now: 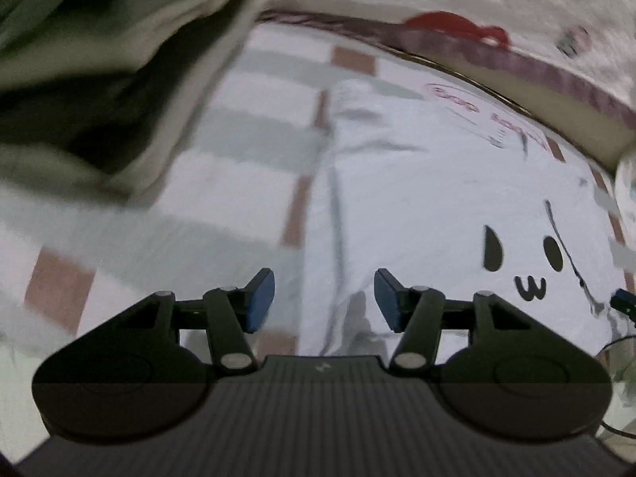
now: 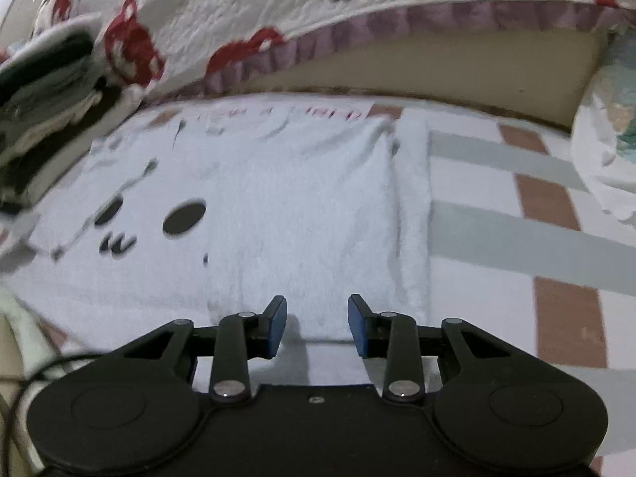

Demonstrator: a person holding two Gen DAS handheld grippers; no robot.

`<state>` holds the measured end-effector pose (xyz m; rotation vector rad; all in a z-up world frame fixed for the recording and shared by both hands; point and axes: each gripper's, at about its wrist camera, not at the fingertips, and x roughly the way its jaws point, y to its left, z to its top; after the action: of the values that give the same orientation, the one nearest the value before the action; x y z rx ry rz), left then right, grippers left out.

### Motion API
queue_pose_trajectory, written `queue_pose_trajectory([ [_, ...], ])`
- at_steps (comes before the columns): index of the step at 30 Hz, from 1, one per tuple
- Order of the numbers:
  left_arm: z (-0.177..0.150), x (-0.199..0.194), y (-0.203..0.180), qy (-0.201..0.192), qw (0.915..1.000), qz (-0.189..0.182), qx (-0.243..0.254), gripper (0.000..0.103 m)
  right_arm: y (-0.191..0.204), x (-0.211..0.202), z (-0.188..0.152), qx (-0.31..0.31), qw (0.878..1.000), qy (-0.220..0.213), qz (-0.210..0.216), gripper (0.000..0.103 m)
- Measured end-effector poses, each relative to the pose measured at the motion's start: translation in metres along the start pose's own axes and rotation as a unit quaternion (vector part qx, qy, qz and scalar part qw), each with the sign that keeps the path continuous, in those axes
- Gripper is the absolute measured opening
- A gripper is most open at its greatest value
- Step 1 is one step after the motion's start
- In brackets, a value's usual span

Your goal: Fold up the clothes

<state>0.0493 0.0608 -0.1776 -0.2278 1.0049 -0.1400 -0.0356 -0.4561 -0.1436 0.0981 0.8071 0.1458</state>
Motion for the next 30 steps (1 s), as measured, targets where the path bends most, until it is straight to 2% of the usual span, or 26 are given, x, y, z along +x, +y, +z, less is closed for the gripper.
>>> queue_pose_trajectory([
  [2, -0.008, -0.002, 0.016, 0.004, 0.9993, -0.018, -0.033, 0.055, 0.001, -0.01, 0.013, 0.008, 1.0, -0.02, -0.004, 0.039],
  [4, -0.016, -0.001, 0.028, 0.011, 0.9967, -0.051, -0.063, 0.058, 0.006, -0.02, 0.03, 0.003, 0.999, -0.045, -0.012, 0.04],
  [7, -0.03, 0.0, 0.038, 0.018, 0.992, -0.084, -0.093, 0.059, 0.028, -0.031, 0.068, -0.043, 0.995, -0.082, -0.027, 0.046],
  [9, -0.037, -0.001, 0.037, 0.015, 0.9919, -0.086, -0.092, 0.061, 0.045, -0.038, 0.092, -0.077, 0.991, -0.104, -0.035, 0.05],
  [12, -0.048, -0.002, 0.037, 0.031, 0.9922, -0.086, -0.085, 0.069, 0.085, -0.039, 0.122, -0.119, 0.985, -0.124, 0.004, 0.063],
  [14, -0.053, -0.002, 0.038, 0.054, 0.9914, -0.089, -0.079, 0.072, 0.114, -0.036, 0.134, -0.141, 0.981, -0.125, 0.044, 0.066],
  [16, -0.058, -0.002, 0.036, 0.059, 0.9924, -0.086, -0.066, 0.073, 0.143, -0.027, 0.142, -0.155, 0.977, -0.118, 0.086, 0.066],
  [17, -0.062, -0.002, 0.04, 0.048, 0.9889, -0.105, -0.094, 0.072, 0.157, -0.02, 0.144, -0.158, 0.975, -0.11, 0.109, 0.066],
  [19, -0.07, -0.002, 0.051, 0.023, 0.9765, -0.146, -0.157, 0.057, 0.183, -0.004, 0.143, -0.168, 0.971, -0.09, 0.144, 0.066],
  [20, -0.076, 0.003, 0.056, 0.029, 0.9675, -0.165, -0.19, 0.048, 0.2, 0.006, 0.139, -0.181, 0.967, -0.079, 0.163, 0.066],
  [21, -0.081, 0.008, 0.062, 0.037, 0.957, -0.182, -0.223, 0.025, 0.214, 0.012, 0.133, -0.195, 0.962, -0.072, 0.177, 0.066],
  [22, -0.086, 0.014, 0.067, 0.045, 0.945, -0.2, -0.255, 0.013, 0.227, 0.019, 0.128, -0.209, 0.957, -0.066, 0.191, 0.066],
  [25, -0.085, 0.008, 0.062, 0.027, 0.9592, -0.174, -0.222, 0.003, 0.268, 0.037, 0.112, -0.258, 0.935, -0.045, 0.238, 0.066],
  [27, -0.081, -0.001, 0.064, 0.003, 0.9559, -0.185, -0.228, 0.002, 0.299, 0.046, 0.1, -0.311, 0.91, -0.021, 0.275, 0.066],
  [30, -0.072, -0.014, 0.061, -0.023, 0.9585, -0.194, -0.208, 0.002, 0.332, 0.054, 0.082, -0.383, 0.876, 0.01, 0.293, 0.066],
])
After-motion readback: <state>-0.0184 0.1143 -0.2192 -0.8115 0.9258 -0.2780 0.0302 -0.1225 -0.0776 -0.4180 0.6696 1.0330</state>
